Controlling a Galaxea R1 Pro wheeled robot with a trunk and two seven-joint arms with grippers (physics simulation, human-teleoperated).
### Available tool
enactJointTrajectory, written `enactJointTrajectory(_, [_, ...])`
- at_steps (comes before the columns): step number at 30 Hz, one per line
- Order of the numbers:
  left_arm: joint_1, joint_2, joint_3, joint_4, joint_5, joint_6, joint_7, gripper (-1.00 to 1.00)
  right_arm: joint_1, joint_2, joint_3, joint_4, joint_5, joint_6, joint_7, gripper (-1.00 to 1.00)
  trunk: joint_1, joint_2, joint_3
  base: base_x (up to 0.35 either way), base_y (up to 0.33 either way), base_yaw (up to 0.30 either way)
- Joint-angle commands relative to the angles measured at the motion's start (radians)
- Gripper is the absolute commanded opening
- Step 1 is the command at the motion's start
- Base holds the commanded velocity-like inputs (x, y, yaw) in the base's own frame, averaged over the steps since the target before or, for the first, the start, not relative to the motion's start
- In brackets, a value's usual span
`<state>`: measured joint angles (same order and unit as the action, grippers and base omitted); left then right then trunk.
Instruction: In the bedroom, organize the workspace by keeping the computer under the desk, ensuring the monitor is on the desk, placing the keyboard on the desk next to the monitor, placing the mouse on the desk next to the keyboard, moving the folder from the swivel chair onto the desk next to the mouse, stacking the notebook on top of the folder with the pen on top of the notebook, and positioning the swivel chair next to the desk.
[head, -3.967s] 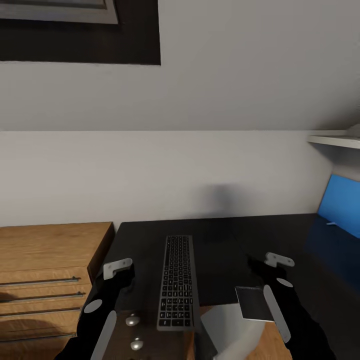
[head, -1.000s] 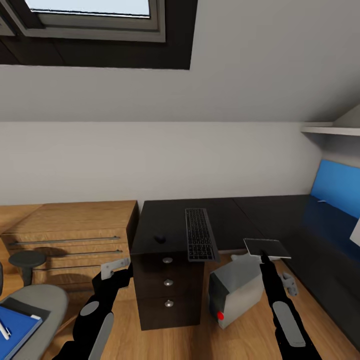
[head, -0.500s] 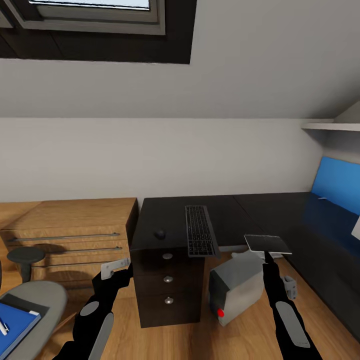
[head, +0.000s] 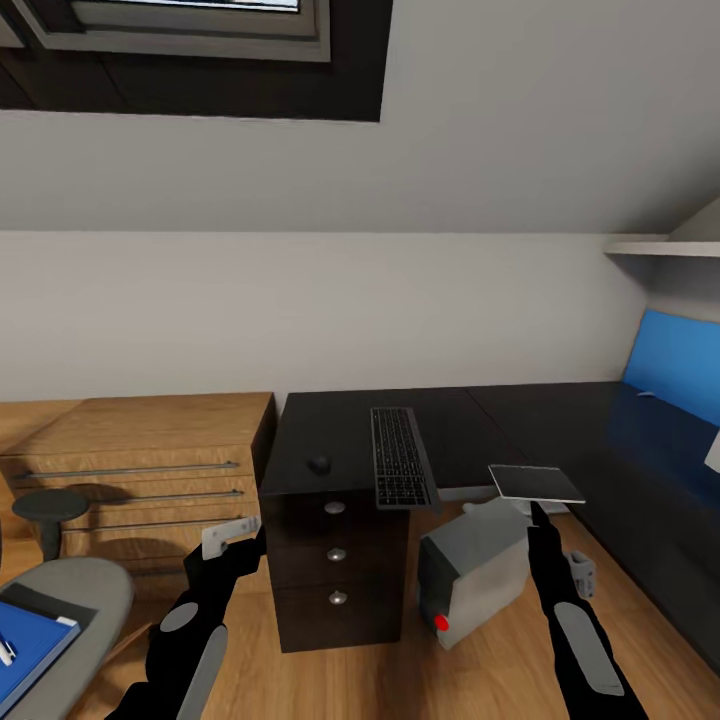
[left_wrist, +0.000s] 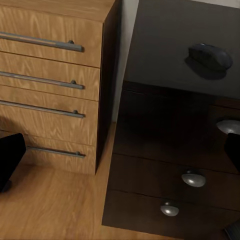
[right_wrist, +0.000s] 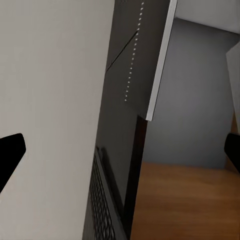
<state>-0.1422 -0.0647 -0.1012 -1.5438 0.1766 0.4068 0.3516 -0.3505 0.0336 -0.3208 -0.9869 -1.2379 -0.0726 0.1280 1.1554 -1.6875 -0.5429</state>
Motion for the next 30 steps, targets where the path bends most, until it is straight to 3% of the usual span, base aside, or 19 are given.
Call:
enactJointTrajectory(1, [-0.001, 0.0, -0.002, -0.001, 0.011, 0.003, 0.009, 1.0, -0.001, -0.001, -0.001, 0.001, -0.012, 0.0, 0.006, 1.0, 0.0, -0.001, -0.001, 0.0, 0.0, 0.0])
enactJointTrajectory(8, [0.019, 0.001, -0.003, -0.002, 0.011, 0.003, 0.008, 1.0, -0.001, -0.007, -0.009, 0.001, -0.017, 0.003, 0.006, 1.0, 0.0, -0.001, -0.001, 0.001, 0.0, 0.0])
enactJointTrajectory(17, [0.034, 0.002, -0.003, -0.002, 0.011, 0.003, 0.007, 1.0, -0.001, -0.008, -0.077, 0.002, -0.023, 0.008, -0.002, 1.0, 0.0, -0.001, -0.001, 0.113, 0.0, 0.0])
enactJointTrajectory(30, [0.035, 0.003, -0.003, -0.002, 0.011, 0.003, 0.007, 1.0, -0.001, -0.013, -0.081, 0.03, -0.076, 0.008, -0.059, 1.0, 0.0, -0.001, -0.001, 0.079, -0.008, 0.0])
